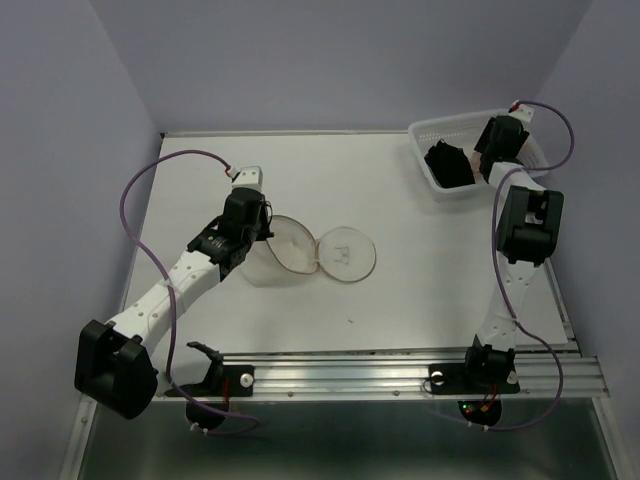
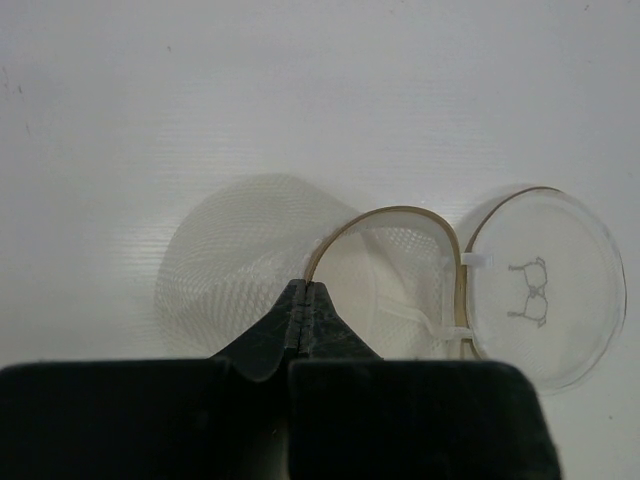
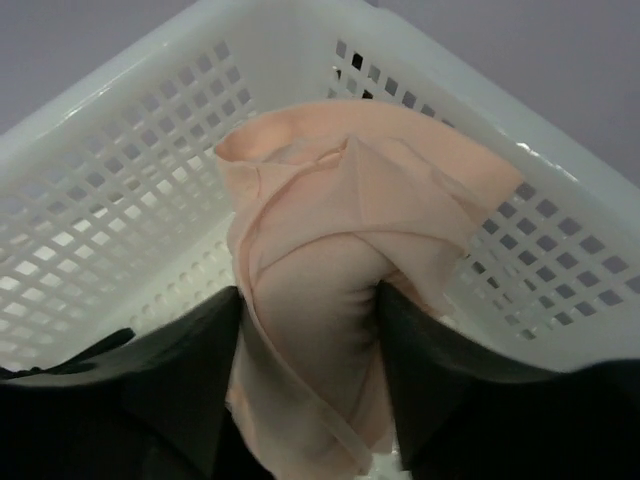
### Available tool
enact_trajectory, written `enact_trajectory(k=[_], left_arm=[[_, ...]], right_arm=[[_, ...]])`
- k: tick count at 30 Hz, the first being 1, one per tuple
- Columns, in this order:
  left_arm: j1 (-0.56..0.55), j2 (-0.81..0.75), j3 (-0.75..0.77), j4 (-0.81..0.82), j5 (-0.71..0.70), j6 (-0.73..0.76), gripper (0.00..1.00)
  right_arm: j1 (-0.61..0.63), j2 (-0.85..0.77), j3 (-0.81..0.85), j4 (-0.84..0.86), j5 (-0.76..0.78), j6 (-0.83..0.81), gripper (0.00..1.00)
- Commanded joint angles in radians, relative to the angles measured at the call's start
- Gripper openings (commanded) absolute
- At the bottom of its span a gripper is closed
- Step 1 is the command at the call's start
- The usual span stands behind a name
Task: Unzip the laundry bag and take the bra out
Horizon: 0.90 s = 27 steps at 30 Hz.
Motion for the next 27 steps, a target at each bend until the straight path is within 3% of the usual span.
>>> enact_trajectory(k=[1,4,6,14,18,22,27], left_arm=[[0.002,-0.007,0.015,0.030,0.006,0.014,0.00],[0.002,-0.011,0.015,0.033,0.018,0.013,0.00],[0.002,-0.013,0.014,0.038,0.030,0.013,0.00],[0.002,-0.017,0.014,0.039,0.047,0.011,0.00],[0.002,-0.022,0.014,0.038,0.046,0.011,0.00],[0.002,-0.027,0.012,0.038,0.046,0.011,0.00],[0.002,-0.025,0.012,0.041,0.052,0.011,0.00]], right_arm=[[0.009,-0.085,0.020,0.008,-0.044,-0.006,0.77],[0.009,-0.150,0.012,-0.007,-0.139,0.000,0.94],[0.018,-0.193,-0.012,-0.010,-0.173,0.018,1.00],[0.167,-0.465,-0.159,-0.055,-0.210,0.004,1.00],[0.289,-0.605,-0.267,-0.128,-0.284,0.084,1.00],[0.473,-0.737,-0.556,-0.086,-0.457,0.236,0.94],[0.621,-0.799,-0.774,-0.066,-0.387,0.273,0.88]])
